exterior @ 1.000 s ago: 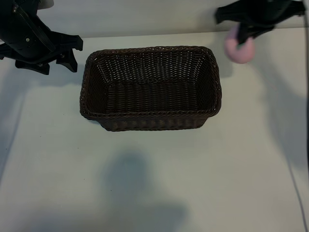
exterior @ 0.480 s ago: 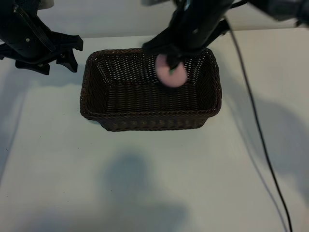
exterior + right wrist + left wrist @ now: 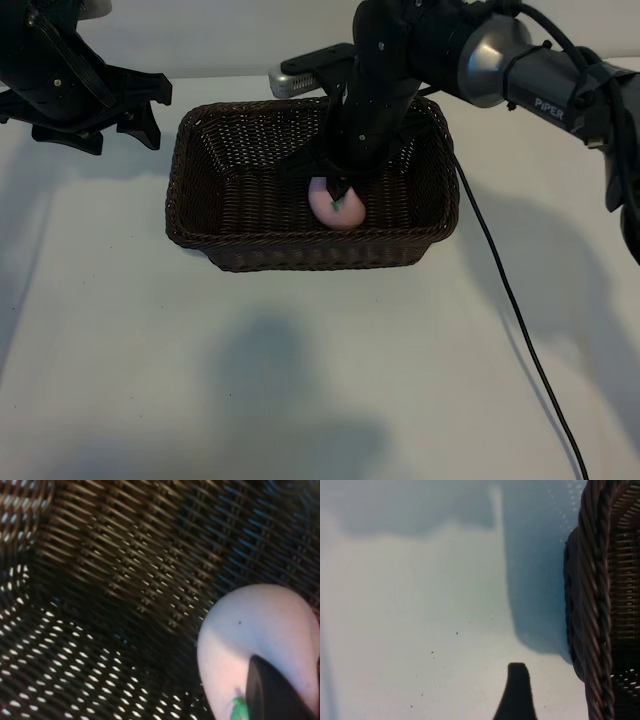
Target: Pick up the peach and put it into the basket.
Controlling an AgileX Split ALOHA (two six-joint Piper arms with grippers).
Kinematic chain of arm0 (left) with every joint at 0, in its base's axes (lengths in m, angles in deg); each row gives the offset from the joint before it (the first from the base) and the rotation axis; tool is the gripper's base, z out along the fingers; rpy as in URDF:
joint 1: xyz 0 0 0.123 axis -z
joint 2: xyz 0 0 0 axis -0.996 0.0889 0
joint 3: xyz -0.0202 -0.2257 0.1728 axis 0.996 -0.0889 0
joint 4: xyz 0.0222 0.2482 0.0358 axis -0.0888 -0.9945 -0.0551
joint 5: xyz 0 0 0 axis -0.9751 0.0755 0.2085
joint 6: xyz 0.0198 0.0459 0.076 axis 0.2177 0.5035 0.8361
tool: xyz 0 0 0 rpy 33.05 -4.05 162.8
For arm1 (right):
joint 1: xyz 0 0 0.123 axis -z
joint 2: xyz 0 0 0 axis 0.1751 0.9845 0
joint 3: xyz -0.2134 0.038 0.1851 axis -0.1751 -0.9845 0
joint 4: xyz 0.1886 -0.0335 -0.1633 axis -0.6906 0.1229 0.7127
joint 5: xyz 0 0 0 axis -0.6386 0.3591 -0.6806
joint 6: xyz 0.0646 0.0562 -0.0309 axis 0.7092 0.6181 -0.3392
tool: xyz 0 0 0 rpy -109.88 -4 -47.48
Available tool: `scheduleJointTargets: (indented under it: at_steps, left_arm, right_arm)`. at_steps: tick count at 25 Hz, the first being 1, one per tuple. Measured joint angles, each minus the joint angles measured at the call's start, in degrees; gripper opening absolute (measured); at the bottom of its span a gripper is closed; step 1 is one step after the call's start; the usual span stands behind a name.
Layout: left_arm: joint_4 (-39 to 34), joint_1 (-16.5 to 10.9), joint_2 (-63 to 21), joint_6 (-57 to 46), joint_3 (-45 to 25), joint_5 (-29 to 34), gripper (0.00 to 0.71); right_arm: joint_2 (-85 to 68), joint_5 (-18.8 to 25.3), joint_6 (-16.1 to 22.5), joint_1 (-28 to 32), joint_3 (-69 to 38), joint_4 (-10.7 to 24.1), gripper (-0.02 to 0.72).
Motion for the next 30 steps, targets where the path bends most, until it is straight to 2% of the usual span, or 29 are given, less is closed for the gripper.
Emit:
scheduleJointTargets:
  at_steps: [2, 5, 8, 11, 15, 17, 21, 30]
  left_arm:
    - [0.00, 0.00, 0.00, 0.00, 0.00, 0.00, 0.598]
    - [0.00, 0.00, 0.00, 0.00, 0.00, 0.00, 0.598]
    - [0.00, 0.00, 0.00, 0.00, 0.00, 0.00, 0.598]
    - [0.00, 0.00, 0.00, 0.00, 0.00, 0.00, 0.597]
    - [0.00, 0.00, 0.00, 0.00, 0.00, 0.00, 0.597]
    - [0.00, 0.00, 0.00, 0.00, 0.00, 0.00, 0.597]
    - [0.00, 0.00, 0.00, 0.00, 0.00, 0.00, 0.597]
    - [0.00, 0.00, 0.00, 0.00, 0.00, 0.00, 0.597]
  right_arm:
    - [0.00, 0.00, -0.06, 0.00, 0.00, 0.00, 0.121]
    - [-0.17, 0.74, -0.13, 0.00, 0.12, 0.00, 0.278]
    - [-0.66, 2.62, -0.51, 0.00, 1.90, 0.13, 0.471]
    - [-1.78, 4.92, -0.51, 0.00, 5.58, 0.19, 0.570]
    - [-2.74, 9.68, -0.51, 0.00, 11.68, 0.42, 0.562]
    - [-2.87, 11.96, -0.27, 0.00, 14.18, 1.93, 0.543]
    - [-3.08, 12.57, 0.60, 0.18, 17.13, 4.96, 0.528]
    - [-3.40, 12.76, 1.05, 4.60, 17.18, 5.22, 0.526]
